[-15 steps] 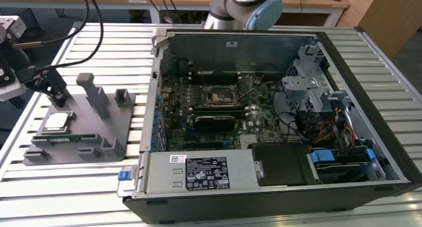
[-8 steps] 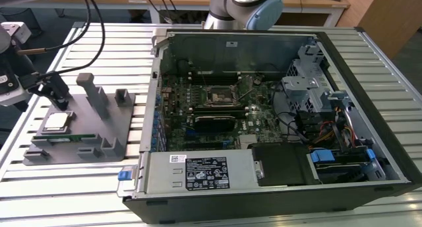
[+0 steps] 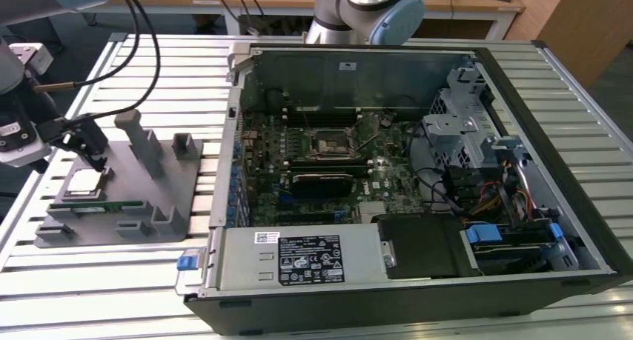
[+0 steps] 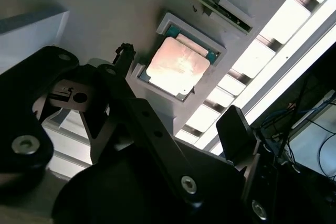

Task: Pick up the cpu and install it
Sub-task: 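Pick up the cpu and move it towards the insertion slot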

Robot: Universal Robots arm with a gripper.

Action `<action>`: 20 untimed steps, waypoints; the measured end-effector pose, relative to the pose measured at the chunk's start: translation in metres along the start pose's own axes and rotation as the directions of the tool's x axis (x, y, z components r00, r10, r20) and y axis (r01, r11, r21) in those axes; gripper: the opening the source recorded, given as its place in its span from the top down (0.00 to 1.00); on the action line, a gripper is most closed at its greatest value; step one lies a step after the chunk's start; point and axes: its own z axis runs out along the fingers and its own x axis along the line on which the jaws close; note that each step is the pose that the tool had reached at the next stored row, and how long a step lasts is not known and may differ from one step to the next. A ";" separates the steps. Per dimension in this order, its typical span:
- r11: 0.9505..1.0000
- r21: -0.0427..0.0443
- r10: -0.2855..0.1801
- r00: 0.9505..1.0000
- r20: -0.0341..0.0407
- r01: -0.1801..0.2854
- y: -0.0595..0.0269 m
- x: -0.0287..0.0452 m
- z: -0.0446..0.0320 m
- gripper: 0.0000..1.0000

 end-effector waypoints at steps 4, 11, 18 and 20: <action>1.000 0.000 0.000 1.000 0.000 0.000 -0.0034 0.0001 0.0073 0.11; 1.000 0.000 0.000 1.000 0.000 0.000 -0.0037 0.0003 0.0199 0.19; 1.000 0.000 0.001 1.000 -0.001 -0.001 -0.0034 0.0004 0.0249 0.33; 1.000 0.000 0.001 1.000 0.000 -0.001 -0.0034 0.0003 0.0255 0.33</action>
